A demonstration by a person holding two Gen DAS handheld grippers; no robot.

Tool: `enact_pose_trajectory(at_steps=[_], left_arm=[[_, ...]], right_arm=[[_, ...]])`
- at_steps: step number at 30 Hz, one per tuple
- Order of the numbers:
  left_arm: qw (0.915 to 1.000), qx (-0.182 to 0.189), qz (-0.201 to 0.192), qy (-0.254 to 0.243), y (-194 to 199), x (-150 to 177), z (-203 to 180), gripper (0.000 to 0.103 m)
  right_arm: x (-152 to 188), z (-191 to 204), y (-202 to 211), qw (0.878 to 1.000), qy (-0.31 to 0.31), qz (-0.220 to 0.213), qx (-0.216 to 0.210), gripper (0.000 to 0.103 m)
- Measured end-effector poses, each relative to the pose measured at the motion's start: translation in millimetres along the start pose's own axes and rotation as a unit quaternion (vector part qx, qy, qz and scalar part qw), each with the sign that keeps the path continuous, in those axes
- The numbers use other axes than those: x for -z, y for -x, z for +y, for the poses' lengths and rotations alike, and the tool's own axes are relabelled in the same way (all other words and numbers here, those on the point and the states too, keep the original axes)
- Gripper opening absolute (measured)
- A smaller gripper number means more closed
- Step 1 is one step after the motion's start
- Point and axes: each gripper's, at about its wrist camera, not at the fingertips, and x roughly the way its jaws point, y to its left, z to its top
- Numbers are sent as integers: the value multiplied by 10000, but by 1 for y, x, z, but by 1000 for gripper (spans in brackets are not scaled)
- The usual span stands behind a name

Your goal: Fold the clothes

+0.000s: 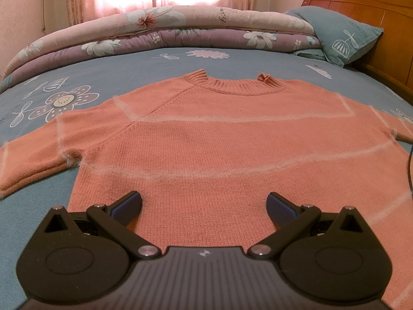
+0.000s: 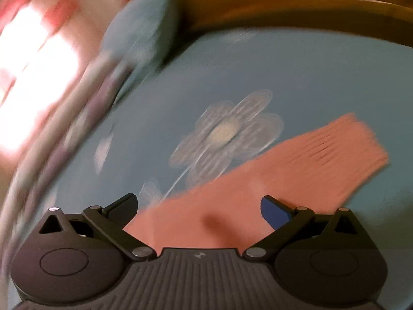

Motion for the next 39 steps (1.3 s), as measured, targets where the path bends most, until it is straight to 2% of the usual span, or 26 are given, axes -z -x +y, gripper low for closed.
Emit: enact_pose_trajectory(at_steps=[2,4,6,8,10,12,13,15,17,18,21,23,26,29,32,35,39], left_arm=[[10000,-5,1,-5,0,0,1,102],[10000,-2,1,-1,0,0,1,102],[10000,-2,0,-1,0,0,1,102],[10000,-2,0,0,0,0,1,102],[10000,-4,0,-3,0,0,1,102],[10000,-2,-1,0,0,0,1,102],[10000,-3,-1,-1,0,0,1,102],[10000,-5,0,-3,0,0,1,102],[10000,-7,0,-5,0,0,1,102],[10000,-8,0,-6,0,0,1,102],[10000,-11,1,-9,0,0,1,102],[10000,-11,2,-8,0,0,1,102],[10000,-9,1,-5,0,0,1,102],[10000,-8,1,-3,0,-1,0,102],[10000,-2,-2,3,0,-1,1,102],[10000,-1,-3,5,0,-1,1,102],[10000,-6,-3,0,0,-1,2,102]], right_arm=[[7,15,-9,9984,435,348,-50,103],[11,21,-14,9963,748,426,50,103],[9,14,-14,9969,665,416,52,103],[2,1,-5,9989,333,324,20,103],[-5,-11,2,9991,158,126,374,103],[-9,-24,5,9951,72,-129,978,103],[-8,-30,7,9932,32,-242,1142,103],[-7,-35,8,9930,-27,-357,1128,103],[-5,-21,5,9909,27,-325,1305,103],[-2,-8,6,9915,142,-292,1262,103],[10,36,13,9953,792,-63,558,103],[24,74,14,9908,1337,138,162,103],[48,125,25,9804,1949,228,-190,103],[71,162,41,9718,2126,558,-853,103],[99,185,50,9586,2040,1158,-1616,103],[130,191,48,9515,2000,1679,-1629,103],[176,168,39,9474,1853,2237,-1342,103]])
